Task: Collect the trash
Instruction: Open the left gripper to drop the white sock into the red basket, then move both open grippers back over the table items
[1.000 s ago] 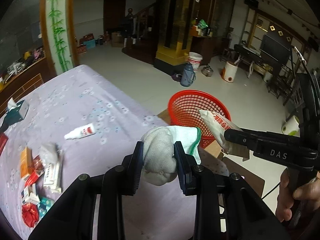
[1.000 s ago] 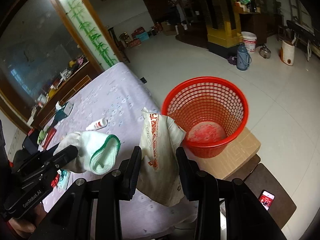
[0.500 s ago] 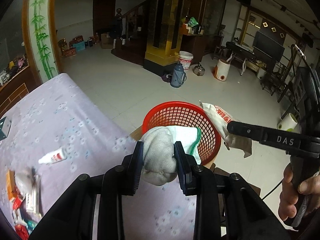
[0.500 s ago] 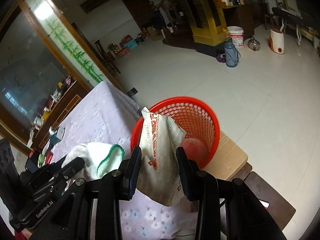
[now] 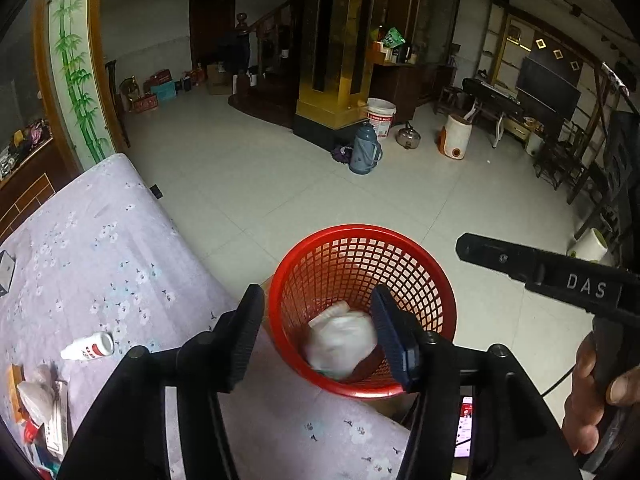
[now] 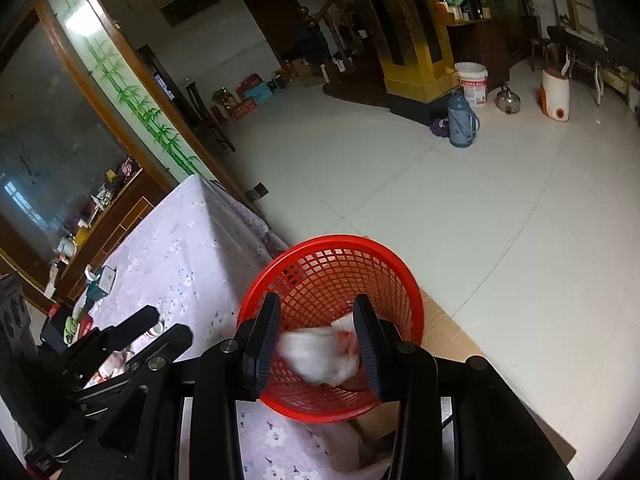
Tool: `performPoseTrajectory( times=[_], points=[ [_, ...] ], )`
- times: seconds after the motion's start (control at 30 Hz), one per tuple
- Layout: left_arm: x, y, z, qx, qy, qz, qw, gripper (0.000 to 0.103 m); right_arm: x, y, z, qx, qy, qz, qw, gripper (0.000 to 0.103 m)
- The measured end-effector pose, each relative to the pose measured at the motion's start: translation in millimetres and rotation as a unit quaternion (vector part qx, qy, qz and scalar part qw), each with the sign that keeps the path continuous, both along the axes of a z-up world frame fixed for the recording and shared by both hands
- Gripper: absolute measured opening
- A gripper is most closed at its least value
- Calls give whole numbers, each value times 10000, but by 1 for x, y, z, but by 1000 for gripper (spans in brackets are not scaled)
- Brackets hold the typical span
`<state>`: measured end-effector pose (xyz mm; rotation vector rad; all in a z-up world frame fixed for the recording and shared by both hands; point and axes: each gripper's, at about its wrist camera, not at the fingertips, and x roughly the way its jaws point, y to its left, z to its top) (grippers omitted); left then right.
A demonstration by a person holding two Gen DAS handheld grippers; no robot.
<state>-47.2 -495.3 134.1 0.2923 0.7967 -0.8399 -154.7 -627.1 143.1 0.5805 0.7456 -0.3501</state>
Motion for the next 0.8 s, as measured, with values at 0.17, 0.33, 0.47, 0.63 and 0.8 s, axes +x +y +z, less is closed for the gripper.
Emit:
performPoseTrajectory(
  times=[0.17, 0.33, 0.47, 0.63, 0.8],
  points=[
    [-2, 26, 2, -74, 120, 274, 9995, 58, -4, 11, 2, 8, 31, 142, 9999, 44],
    [-7, 62, 2, -115, 159, 580, 9981, 59, -4, 40, 0, -84, 102, 432, 9990, 49],
    [-12, 95, 1, -152, 228, 811, 9963, 59, 2, 70, 2, -183, 88, 782, 9967, 49],
    [-14, 146, 0, -186, 273, 1236, 9918, 59, 16, 119, 0, -285, 76, 1262, 9916, 49],
    [-14, 207, -1, -197, 322, 1651, 9856, 59, 30, 164, -8, -232, 121, 1687, 9853, 49]
  ],
)
